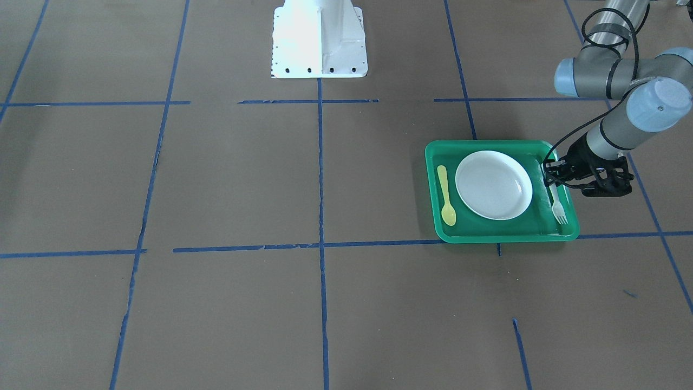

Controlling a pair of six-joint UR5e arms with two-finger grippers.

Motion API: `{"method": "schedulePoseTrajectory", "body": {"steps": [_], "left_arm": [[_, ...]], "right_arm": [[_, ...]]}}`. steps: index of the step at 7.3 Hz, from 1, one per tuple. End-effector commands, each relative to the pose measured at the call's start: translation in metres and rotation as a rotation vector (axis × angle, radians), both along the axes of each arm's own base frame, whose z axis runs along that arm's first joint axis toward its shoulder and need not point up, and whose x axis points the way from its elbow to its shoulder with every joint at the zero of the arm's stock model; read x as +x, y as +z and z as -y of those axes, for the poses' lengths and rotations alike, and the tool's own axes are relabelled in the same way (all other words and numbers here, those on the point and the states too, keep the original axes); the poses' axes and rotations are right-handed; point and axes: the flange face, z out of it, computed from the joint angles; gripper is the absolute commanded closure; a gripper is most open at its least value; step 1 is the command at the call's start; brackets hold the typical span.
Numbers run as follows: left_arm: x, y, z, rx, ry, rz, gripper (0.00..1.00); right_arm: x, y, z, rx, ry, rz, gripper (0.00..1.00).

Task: Place fork
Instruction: 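Carry the fork off the plate and set it on the tray beside the plate, then open the left gripper and lift it away from the fork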

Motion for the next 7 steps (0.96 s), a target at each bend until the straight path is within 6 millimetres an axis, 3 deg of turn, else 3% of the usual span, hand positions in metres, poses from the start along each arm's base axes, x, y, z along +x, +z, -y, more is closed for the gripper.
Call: {"method": "schedulePoseTrajectory", "body": {"steps": [1, 3, 4, 5, 7], "left_arm": [[-0.001, -0.004, -0.002, 0.003, -0.002, -0.004, 0.00], [-0.024, -0.015, -0.002, 0.029, -0.022, -0.015, 0.00], [-0.080, -0.017, 0.017, 0.114, -0.028, -0.031, 0.00], [-0.138, 0.004, 0.021, 0.161, -0.001, 0.003, 0.00], [-0.273, 0.037, 0.025, 0.192, 0.042, 0.100, 0.00]], "right_arm": [[0.000, 0.000, 0.000, 0.000, 0.000, -0.001, 0.00], [0.000, 0.000, 0.000, 0.002, -0.001, 0.000, 0.00], [0.000, 0.000, 0.000, 0.000, 0.000, -0.001, 0.00], [0.000, 0.000, 0.000, 0.000, 0.000, -0.001, 0.00], [0.000, 0.000, 0.000, 0.000, 0.000, -0.001, 0.00]]}}
